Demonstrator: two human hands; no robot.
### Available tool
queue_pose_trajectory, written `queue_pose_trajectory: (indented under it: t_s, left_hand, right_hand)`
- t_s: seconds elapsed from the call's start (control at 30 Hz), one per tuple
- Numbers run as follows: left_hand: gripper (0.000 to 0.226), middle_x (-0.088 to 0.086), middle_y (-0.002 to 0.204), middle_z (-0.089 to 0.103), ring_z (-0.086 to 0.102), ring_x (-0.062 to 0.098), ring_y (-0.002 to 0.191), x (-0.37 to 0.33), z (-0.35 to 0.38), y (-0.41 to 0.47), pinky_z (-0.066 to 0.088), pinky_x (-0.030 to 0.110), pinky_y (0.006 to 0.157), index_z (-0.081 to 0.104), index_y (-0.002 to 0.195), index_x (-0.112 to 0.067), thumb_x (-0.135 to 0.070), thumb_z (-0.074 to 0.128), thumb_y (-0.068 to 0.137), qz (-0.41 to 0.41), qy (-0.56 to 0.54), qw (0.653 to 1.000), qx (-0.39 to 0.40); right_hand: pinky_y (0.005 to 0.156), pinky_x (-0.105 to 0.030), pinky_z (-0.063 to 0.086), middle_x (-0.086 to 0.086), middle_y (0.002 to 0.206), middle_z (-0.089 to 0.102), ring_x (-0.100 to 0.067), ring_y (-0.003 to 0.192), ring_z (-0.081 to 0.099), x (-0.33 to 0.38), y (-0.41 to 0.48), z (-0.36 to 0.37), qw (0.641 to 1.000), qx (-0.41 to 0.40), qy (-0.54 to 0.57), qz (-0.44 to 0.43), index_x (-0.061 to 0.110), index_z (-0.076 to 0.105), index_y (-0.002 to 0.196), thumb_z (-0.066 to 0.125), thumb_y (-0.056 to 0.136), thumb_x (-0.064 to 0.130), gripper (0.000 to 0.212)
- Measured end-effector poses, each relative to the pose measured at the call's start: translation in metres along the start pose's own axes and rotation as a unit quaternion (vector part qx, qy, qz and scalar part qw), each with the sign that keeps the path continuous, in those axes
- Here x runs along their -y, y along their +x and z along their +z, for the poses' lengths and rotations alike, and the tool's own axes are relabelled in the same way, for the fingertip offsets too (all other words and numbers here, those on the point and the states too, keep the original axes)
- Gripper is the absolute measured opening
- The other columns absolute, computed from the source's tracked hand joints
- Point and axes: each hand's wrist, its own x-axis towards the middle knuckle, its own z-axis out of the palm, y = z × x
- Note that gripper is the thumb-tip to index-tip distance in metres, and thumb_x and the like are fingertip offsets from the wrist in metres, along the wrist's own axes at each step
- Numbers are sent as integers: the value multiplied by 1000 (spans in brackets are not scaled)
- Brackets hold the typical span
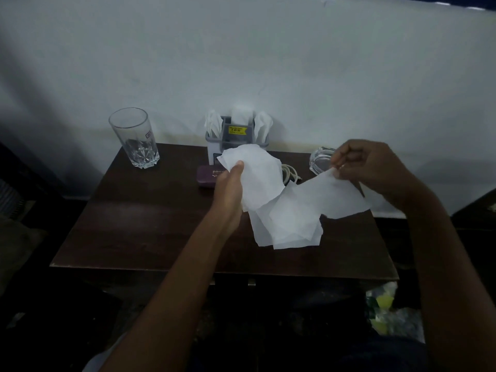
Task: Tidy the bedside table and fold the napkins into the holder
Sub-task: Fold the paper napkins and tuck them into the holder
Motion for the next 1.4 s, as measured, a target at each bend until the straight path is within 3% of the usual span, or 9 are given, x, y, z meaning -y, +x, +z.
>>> queue_pose_trajectory:
  t_s: [0.17,0.3,0.57,0.73,0.87,1.03,1.13,1.27,1.4]
  left_hand:
    - [12,0,100,62,59,18,91,1,1,-6,46,45,99,54,104,-18,-24,46,97,3,59,997,58]
    - [23,8,108,68,64,24,98,4,0,-9,50,45,93,62,107,-10,-23,46,97,-23,80,985,149]
    - [22,2,83,71,66,16,79,13,9,-16,51,30,72,65,95,-12,-21,46,96,-72,64,965,243]
    - [38,3,89,72,68,16,80,8,8,-19,52,31,74,65,101,-16,-43,40,95,-149,21,948,282]
    - [54,5,88,72,68,19,80,5,5,-18,53,30,74,68,96,-13,-58,39,88,-174,67,940,287]
    - [26,1,78,70,69,12,65,5,4,-21,55,21,57,65,93,-14,-34,48,91,-158,77,937,302]
    - [12,1,76,73,71,13,67,4,2,-22,58,26,60,65,93,-13,-16,53,90,-160,92,928,324]
    - [16,5,89,70,68,17,78,5,1,-22,59,28,63,64,101,-8,-4,57,87,-132,125,931,317]
    - [28,7,101,67,65,21,88,5,0,-21,58,33,68,59,113,-9,-3,58,86,-116,147,931,313]
  right_hand:
    - [68,-12,51,-7,77,69,-4,68,64,52,-10,-15,988,149,7,-42,10,65,79,66,72,-17,28]
    - [68,-11,50,-7,78,72,-7,72,66,69,-19,-12,974,223,29,-38,2,66,89,66,74,-14,21]
    - [70,-15,52,-14,81,68,-4,68,63,58,-2,21,986,157,29,-48,2,66,92,64,74,-16,25]
    - [67,-6,49,-5,75,66,4,60,62,49,7,31,990,120,32,-60,0,65,90,64,74,-16,23]
    - [68,-6,49,-14,81,68,5,60,62,44,11,36,993,92,25,-69,-3,66,91,65,74,-14,20]
    - [67,-7,48,-22,85,69,4,59,61,41,13,45,993,87,46,-65,-6,65,93,66,74,-14,20]
    - [66,-6,47,-15,81,67,5,59,60,41,13,49,993,86,54,-59,-6,65,93,64,74,-15,21]
    - [66,-7,49,-12,85,68,4,63,62,42,11,49,992,82,78,-48,-5,63,97,62,76,-14,23]
    - [64,-9,48,-11,102,70,-10,80,63,36,8,32,995,69,67,19,9,61,110,66,84,12,26]
